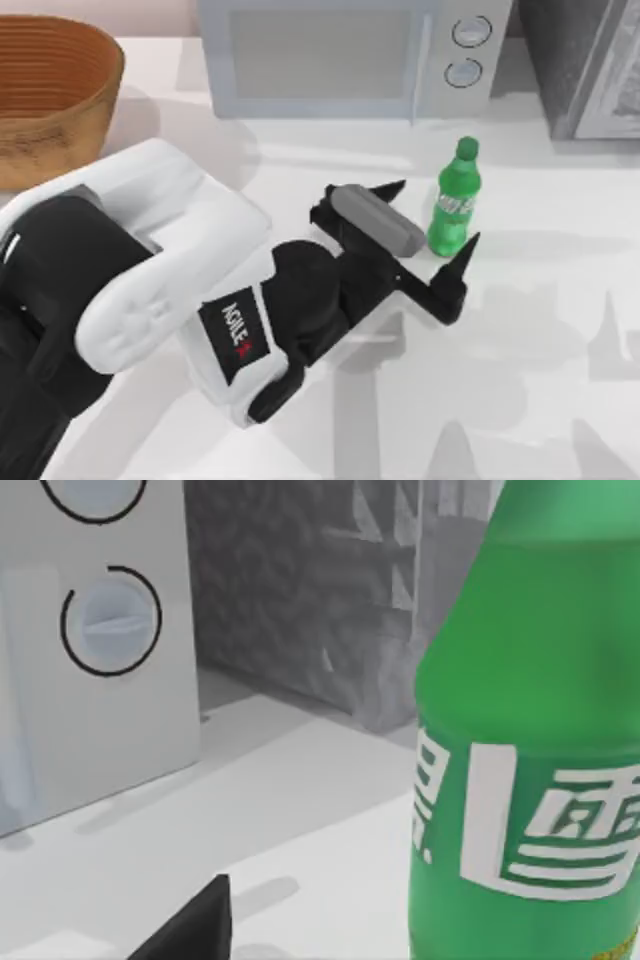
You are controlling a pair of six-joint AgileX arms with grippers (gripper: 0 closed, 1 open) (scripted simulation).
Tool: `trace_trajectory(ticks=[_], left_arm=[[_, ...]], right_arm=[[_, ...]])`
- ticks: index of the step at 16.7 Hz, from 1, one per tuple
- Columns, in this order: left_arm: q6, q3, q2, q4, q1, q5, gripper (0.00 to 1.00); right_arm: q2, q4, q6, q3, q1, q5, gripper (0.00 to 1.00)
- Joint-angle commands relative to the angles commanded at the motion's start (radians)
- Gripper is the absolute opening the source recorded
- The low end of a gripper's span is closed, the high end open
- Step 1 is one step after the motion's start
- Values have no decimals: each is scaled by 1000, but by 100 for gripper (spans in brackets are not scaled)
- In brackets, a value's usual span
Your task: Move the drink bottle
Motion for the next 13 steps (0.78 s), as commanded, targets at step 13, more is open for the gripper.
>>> trace_trajectory(ticks=[13], left_arm=[[-1, 254, 72, -183, -8, -8, 85]], right_arm=[[0, 0, 0, 0, 0, 0, 100]])
